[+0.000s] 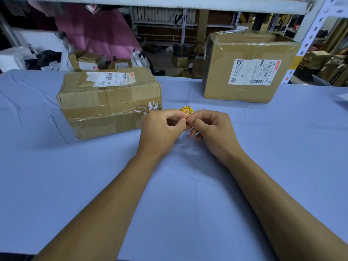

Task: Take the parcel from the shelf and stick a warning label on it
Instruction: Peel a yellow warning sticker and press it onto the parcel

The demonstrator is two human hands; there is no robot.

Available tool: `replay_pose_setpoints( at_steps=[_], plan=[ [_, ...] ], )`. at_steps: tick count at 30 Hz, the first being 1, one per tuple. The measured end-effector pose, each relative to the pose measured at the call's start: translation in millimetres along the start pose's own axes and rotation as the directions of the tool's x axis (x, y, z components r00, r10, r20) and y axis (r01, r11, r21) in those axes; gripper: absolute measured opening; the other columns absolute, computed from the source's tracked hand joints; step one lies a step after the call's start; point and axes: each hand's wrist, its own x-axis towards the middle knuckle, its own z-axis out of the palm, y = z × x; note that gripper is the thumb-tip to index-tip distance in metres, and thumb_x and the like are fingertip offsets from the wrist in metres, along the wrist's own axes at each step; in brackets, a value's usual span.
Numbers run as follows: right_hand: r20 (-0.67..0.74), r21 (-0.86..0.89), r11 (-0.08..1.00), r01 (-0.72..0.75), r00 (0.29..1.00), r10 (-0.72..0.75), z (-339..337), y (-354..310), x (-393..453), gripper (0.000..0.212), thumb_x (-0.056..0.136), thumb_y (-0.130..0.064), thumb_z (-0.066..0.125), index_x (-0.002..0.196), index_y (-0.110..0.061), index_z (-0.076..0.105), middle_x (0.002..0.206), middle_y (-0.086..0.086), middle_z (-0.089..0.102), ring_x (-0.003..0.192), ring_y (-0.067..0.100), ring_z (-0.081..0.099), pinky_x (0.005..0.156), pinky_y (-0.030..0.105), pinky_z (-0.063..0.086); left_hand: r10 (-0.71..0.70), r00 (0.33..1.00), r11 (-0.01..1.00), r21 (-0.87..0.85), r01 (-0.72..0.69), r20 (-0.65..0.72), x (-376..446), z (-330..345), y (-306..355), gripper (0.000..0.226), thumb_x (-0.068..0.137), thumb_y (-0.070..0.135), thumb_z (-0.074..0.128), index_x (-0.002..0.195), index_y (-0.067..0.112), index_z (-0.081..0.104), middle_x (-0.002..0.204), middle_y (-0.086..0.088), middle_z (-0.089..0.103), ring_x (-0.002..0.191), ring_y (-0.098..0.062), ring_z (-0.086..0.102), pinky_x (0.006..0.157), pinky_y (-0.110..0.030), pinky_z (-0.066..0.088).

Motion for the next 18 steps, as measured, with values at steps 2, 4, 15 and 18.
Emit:
replay_pose_setpoints(
  at_steps=[2, 4, 15, 18],
  plan=[
    [0.0, 0.0, 1.0, 0.001, 1.0, -0.001, 0.0, 0.1, 0.1, 0.019, 0.09, -0.001, 0.057, 0.077, 0.001, 0.07, 0.07, 0.004, 0.068, 0.057, 0.016, 0.057, 0.05, 0.022, 0.043, 0.009, 1.0, 1.0, 0.004, -0.009, -0.003, -0.3, -0.4, -0.1, 0.021, 0.083, -0.005, 0.063, 0.087, 0.008, 0.079, 0.07, 0.006, 0.072, 0.062, 0.01, 0.066, 0.065, -0.008, 0.049],
    [-0.004, -0.004, 1.0, 0.003, 1.0, -0.003, 0.3, 0.3, 0.0, 0.02, 0.09, -0.001, 0.057, 0.075, -0.003, 0.07, 0.068, 0.002, 0.068, 0.056, 0.015, 0.057, 0.049, 0.022, 0.044, 0.01, 1.0, 1.0, 0.005, -0.01, -0.003, -0.6, -0.2, 0.3, 0.021, 0.082, -0.004, 0.063, 0.087, 0.008, 0.079, 0.07, 0.006, 0.073, 0.063, 0.01, 0.066, 0.065, -0.007, 0.049],
    [-0.038, -0.02, 1.0, 0.016, 0.999, -0.016, 1.9, 1.4, 0.0, 0.018, 0.086, 0.0, 0.059, 0.071, -0.002, 0.069, 0.064, 0.002, 0.066, 0.052, 0.011, 0.055, 0.051, 0.026, 0.043, 0.023, 1.0, 1.0, 0.017, -0.023, -0.007, -1.8, 0.2, 2.4, 0.021, 0.081, -0.003, 0.065, 0.085, 0.011, 0.081, 0.068, 0.011, 0.072, 0.062, 0.01, 0.067, 0.065, -0.007, 0.05],
    [-0.04, -0.023, 0.999, 0.022, 0.999, -0.023, 2.0, 2.0, 0.6, 0.018, 0.085, 0.001, 0.058, 0.07, 0.001, 0.068, 0.062, 0.004, 0.064, 0.052, 0.011, 0.053, 0.05, 0.025, 0.042, 0.037, 0.999, 0.999, 0.024, -0.036, -0.015, -1.9, -0.3, 2.3, 0.021, 0.081, -0.002, 0.066, 0.085, 0.012, 0.081, 0.067, 0.01, 0.072, 0.063, 0.009, 0.067, 0.065, -0.008, 0.051]
  ],
)
